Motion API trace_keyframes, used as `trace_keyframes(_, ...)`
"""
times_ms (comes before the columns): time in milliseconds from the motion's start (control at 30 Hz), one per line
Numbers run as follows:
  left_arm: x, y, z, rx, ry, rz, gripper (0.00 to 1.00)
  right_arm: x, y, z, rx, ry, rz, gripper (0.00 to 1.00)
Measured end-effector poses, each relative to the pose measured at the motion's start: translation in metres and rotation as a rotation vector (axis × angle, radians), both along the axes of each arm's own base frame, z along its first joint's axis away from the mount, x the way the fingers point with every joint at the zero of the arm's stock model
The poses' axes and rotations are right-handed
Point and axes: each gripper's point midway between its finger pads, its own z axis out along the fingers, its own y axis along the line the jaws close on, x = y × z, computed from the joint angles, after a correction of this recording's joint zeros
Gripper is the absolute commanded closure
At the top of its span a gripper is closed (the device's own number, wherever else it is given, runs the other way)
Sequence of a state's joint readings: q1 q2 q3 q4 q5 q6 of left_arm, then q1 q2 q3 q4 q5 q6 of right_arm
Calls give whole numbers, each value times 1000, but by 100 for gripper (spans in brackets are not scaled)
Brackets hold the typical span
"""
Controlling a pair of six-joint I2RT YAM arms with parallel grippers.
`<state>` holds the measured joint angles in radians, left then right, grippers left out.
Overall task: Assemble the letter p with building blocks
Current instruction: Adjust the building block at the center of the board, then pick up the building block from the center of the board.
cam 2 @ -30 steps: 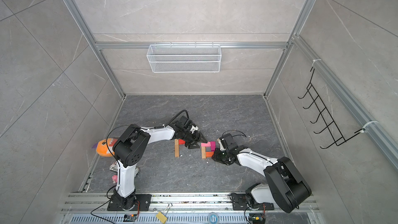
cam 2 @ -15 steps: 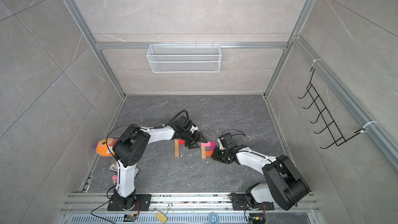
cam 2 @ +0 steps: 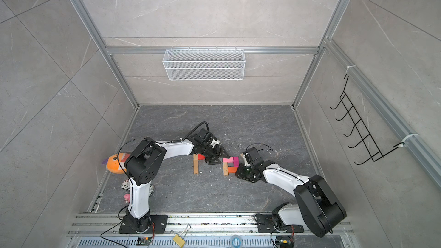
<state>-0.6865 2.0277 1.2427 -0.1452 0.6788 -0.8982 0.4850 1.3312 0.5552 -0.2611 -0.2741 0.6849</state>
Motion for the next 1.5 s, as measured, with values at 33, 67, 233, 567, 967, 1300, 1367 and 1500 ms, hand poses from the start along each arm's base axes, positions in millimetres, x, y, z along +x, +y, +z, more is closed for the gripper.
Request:
trace_keyframes(33,-1,1,1,7,0,3,28,1,0,5,-3,-3,-1,62)
trace_keyframes(67,-1,3,2,11,0,4,28,3,-1,9,-8,-10,-2,61)
trace_keyframes(233,-3,11,41,9,-78,7,28,29,-4,44,-25,-91,-22,49)
trace_keyframes(567,-24,63,160,-19,-488,11,24,69,-46,44,-158,-96,-116,22)
trace_keyframes(967,-43,125,163,156,-680,39,0,78,-60,6,-252,-4,-109,23)
trace_keyframes(1300,-45,133,161,207,-698,-2,1,79,-65,-5,-292,18,-109,33)
trace_keyframes(1367,-46,133,161,207,-701,-12,1,82,-65,-5,-297,17,-110,35)
trace_keyframes(1500,-47,133,161,207,-708,-27,2,87,-65,-6,-302,14,-113,40)
